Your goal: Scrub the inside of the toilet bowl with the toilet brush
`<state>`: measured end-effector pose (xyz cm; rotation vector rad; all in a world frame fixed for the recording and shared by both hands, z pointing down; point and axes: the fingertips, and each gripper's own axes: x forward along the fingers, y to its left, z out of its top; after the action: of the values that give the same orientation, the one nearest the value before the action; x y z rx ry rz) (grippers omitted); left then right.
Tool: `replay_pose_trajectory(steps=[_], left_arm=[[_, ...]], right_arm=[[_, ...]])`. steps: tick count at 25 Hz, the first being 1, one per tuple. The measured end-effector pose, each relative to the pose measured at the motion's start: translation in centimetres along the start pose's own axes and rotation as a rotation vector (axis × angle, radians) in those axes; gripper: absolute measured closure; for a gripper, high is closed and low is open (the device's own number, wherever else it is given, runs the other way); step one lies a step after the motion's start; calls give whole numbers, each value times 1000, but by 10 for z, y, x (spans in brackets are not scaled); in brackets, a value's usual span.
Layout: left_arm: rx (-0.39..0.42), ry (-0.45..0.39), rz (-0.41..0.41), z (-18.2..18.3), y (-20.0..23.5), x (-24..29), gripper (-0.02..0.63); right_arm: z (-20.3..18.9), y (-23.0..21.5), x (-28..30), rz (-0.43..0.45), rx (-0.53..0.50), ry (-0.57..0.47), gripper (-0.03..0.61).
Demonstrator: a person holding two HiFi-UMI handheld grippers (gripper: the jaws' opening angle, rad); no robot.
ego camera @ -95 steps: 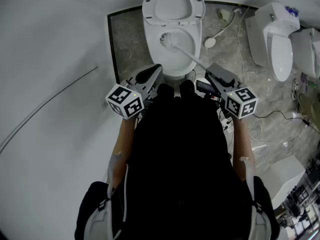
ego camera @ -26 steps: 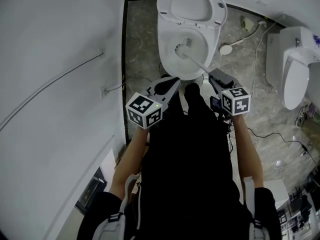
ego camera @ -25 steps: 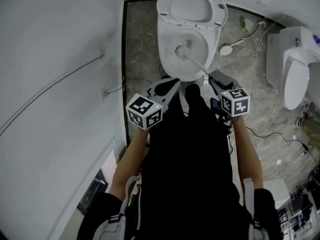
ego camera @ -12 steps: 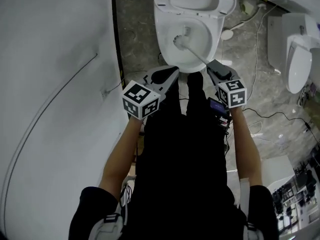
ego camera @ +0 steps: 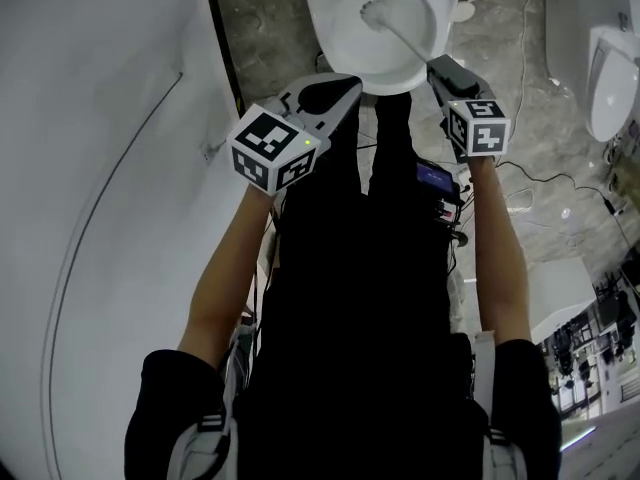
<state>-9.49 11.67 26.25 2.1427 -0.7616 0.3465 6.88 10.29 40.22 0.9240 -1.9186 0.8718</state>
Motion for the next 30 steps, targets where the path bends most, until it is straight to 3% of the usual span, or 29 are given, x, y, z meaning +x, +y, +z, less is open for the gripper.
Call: replay_pose_trajectory(steps=[15, 30], left_arm=[[8, -11, 25, -31, 16, 24, 603], [25, 18, 31, -51, 35, 66, 603]], right_arm=[[-25, -20, 46, -15, -43, 16, 425], [-35, -65, 89, -64, 2, -21, 425]])
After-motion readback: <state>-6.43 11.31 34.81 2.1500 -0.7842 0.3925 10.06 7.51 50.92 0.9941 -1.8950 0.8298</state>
